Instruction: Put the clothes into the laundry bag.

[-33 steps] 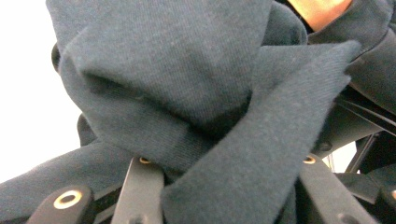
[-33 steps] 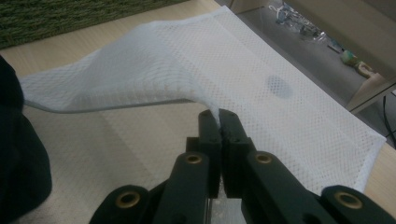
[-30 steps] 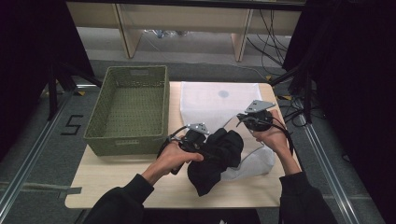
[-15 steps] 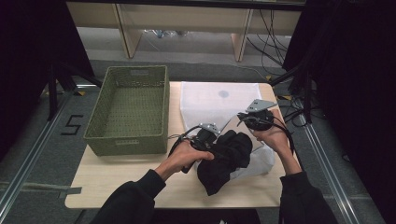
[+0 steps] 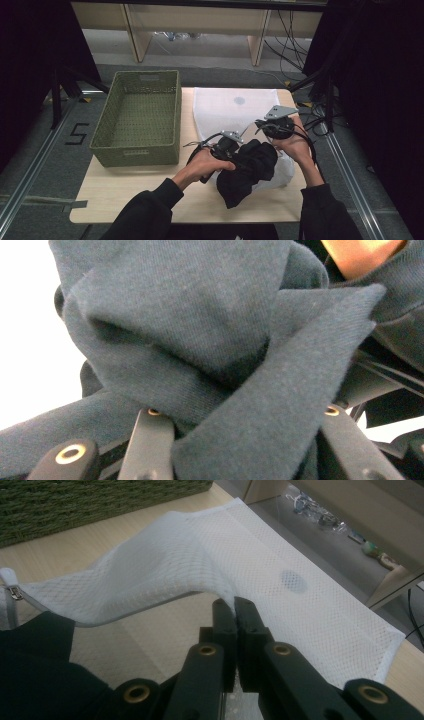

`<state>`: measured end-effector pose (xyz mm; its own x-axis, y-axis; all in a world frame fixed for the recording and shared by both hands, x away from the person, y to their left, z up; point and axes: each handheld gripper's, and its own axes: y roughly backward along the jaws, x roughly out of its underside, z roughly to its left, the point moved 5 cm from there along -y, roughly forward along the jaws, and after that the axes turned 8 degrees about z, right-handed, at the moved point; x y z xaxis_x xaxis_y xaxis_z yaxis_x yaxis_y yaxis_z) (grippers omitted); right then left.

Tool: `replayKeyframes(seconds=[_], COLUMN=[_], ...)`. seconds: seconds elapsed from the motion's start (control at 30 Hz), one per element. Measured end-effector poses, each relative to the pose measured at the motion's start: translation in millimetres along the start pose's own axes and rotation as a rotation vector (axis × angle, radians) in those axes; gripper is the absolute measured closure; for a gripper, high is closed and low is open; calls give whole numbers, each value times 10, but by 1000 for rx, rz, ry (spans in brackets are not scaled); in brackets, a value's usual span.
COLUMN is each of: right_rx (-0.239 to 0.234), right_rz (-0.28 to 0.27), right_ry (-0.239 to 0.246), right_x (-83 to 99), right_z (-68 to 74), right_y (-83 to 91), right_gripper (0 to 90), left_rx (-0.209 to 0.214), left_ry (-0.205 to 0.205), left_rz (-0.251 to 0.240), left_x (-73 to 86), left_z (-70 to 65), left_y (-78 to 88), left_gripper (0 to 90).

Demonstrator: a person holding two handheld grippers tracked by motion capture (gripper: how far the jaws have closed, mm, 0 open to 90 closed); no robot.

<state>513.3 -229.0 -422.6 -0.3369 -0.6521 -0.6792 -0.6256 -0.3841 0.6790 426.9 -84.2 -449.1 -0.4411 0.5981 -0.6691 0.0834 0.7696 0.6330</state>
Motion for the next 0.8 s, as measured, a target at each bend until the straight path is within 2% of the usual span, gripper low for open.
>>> replayKeyframes(seconds=[0.13, 0.17, 0.2, 0.3, 0.37, 0.43, 0.57, 0.67, 0.7, 0.73, 0.8], right_rx=[-4, -10, 3, -1, -2, -12, -3, -3, -13, -14, -9], right_rz=[5, 8, -1, -2, 1, 6, -5, -5, 2, -3, -7], right_ry=[4, -10, 2, 4, -1, -6, 3, 9, -2, 16, 10], right_x=[-9, -10, -19, -23, -22, -19, -25, -31, -31, -36, -44], right_z=[17, 26, 16, 26, 27, 34, 19, 22, 35, 31, 39], right_y=[12, 13, 10, 20, 24, 28, 25, 27, 28, 25, 31], right_gripper=[897, 898, 898, 898, 898, 898, 898, 898, 898, 898, 898], left_rx=[-23, -38, -46, -74, -99, -104, -85, -64, -53, -41, -15], left_ry=[27, 31, 39, 67, 89, 83, 61, 29, 19, 10, -4], left_rz=[56, 71, 80, 94, 80, 78, 47, 47, 48, 46, 56], left_x=[41, 59, 71, 96, 95, 90, 62, 54, 52, 49, 42], left_z=[117, 160, 200, 330, 393, 408, 297, 140, 84, 27, -80], left_y=[-92, -125, -153, -187, -164, -104, -3, 47, 57, 67, 54], left_gripper=[618, 617, 617, 617, 616, 616, 616, 616, 616, 616, 616])
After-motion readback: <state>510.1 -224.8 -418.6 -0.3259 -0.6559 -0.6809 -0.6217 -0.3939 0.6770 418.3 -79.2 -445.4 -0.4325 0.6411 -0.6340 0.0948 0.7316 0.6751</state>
